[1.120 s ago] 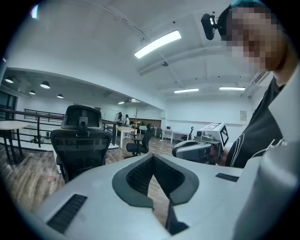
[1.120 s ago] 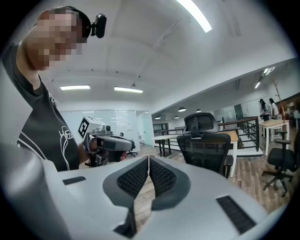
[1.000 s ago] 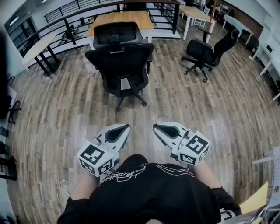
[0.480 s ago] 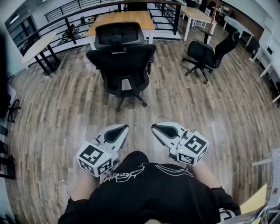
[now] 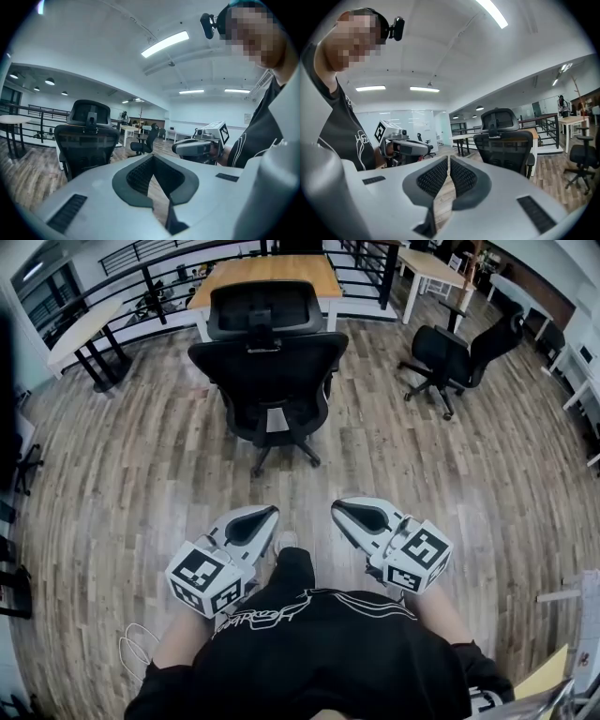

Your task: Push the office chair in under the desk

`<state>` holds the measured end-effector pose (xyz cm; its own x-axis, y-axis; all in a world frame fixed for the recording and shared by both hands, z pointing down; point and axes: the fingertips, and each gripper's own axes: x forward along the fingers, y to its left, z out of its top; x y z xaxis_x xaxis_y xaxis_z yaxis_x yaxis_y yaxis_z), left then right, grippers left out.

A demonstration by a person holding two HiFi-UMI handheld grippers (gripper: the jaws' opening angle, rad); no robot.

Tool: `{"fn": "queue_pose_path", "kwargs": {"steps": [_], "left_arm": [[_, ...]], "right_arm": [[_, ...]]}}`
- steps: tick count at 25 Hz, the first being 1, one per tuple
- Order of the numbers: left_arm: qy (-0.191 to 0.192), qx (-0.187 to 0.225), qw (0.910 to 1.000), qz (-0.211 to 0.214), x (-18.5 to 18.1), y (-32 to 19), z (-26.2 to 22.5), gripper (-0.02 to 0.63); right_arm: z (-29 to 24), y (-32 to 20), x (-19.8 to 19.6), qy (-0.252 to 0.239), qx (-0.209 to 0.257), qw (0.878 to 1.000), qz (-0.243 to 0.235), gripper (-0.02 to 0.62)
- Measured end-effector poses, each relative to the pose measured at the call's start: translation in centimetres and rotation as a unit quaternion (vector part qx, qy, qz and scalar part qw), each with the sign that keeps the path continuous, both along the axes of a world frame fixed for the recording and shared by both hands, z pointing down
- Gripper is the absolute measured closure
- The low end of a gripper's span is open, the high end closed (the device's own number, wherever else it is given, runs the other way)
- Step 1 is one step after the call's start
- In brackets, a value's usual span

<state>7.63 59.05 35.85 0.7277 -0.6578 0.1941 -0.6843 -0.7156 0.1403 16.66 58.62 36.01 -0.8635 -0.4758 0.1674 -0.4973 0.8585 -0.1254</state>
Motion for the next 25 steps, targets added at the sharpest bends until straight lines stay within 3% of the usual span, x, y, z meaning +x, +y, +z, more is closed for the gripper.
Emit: {"fn": "queue_pose_path", "kwargs": {"steps": [14, 25], "left_arm": [[0.000, -0.012, 0.9999, -0.001, -6.8, -17.9, 0.3, 0.598], [-0.045, 0.028, 0.9986, 0.009, -12.6, -31.6, 0.1, 0.597]], "right_arm": [[0.7, -17.9, -5.1, 0.018, -0.026, 0.999, 0.022, 0.548], [-1.0, -31.6, -6.9, 0.037, -0.010, 0.996, 0.080, 0.548]]}}
